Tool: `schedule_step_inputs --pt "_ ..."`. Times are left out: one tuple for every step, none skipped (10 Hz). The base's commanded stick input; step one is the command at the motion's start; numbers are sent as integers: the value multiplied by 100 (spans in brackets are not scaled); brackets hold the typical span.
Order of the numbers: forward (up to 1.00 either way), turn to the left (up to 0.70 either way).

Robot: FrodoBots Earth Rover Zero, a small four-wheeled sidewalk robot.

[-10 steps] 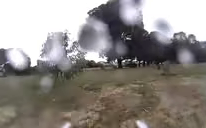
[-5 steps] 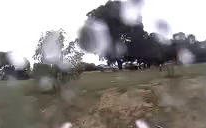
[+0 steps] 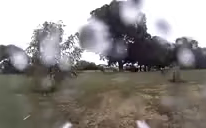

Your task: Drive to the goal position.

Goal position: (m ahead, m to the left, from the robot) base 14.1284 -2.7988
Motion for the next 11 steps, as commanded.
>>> schedule_step_inputs --pt "99 -39" --pt "99 -8" --pt "99 -2" --pt "99 1" --pt "99 1" --pt "99 1" --pt "99 1" --pt "99 1" --pt "99 1" --pt "99 1" --pt "99 1"
